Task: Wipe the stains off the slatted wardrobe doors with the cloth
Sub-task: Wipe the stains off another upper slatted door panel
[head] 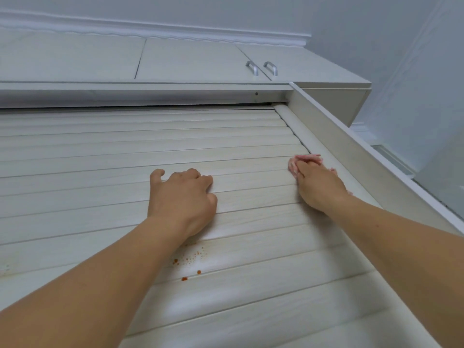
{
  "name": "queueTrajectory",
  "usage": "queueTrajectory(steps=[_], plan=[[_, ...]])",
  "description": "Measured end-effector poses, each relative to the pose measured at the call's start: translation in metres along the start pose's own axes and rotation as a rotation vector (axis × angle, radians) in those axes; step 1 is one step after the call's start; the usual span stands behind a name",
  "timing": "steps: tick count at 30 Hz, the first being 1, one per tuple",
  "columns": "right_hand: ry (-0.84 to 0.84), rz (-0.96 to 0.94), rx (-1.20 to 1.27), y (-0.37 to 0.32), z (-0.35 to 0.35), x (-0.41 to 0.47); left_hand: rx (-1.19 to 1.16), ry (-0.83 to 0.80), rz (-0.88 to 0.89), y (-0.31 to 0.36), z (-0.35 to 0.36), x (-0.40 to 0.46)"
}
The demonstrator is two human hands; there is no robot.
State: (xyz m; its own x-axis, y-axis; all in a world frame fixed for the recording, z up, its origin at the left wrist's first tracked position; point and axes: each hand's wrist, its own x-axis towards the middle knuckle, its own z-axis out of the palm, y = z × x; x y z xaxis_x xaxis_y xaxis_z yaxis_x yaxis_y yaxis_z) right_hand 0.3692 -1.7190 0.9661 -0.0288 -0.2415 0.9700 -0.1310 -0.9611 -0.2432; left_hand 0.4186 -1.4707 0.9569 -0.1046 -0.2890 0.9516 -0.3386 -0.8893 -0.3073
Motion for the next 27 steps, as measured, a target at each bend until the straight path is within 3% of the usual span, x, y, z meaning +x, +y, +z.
queueTrajectory(steps=[3, 10, 14, 17, 20, 24, 27], plan=[[-0.021, -0.082, 0.046, -0.029, 0.000, 0.012, -0.003, 0.012, 0.008, -0.001, 0.002, 0.000], [-0.116, -0.526, 0.170, -0.097, -0.003, -0.006, 0.032, 0.035, 0.046, -0.008, 0.000, 0.004], [-0.156, -0.364, 0.117, -0.065, -0.010, 0.024, 0.017, 0.039, 0.057, -0.011, -0.003, 0.003], [-0.103, -0.142, 0.029, -0.028, 0.001, 0.054, 0.004, 0.028, 0.078, -0.013, -0.003, 0.003], [-0.044, -0.051, 0.033, -0.022, 0.009, 0.059, -0.055, -0.018, 0.102, -0.019, -0.005, 0.005], [-0.080, -0.177, 0.080, -0.056, 0.007, 0.037, -0.234, -0.121, 0.081, -0.039, -0.011, 0.003], [-0.095, -0.344, 0.130, -0.081, 0.005, 0.013, -0.283, -0.039, 0.013, -0.056, -0.016, -0.004]])
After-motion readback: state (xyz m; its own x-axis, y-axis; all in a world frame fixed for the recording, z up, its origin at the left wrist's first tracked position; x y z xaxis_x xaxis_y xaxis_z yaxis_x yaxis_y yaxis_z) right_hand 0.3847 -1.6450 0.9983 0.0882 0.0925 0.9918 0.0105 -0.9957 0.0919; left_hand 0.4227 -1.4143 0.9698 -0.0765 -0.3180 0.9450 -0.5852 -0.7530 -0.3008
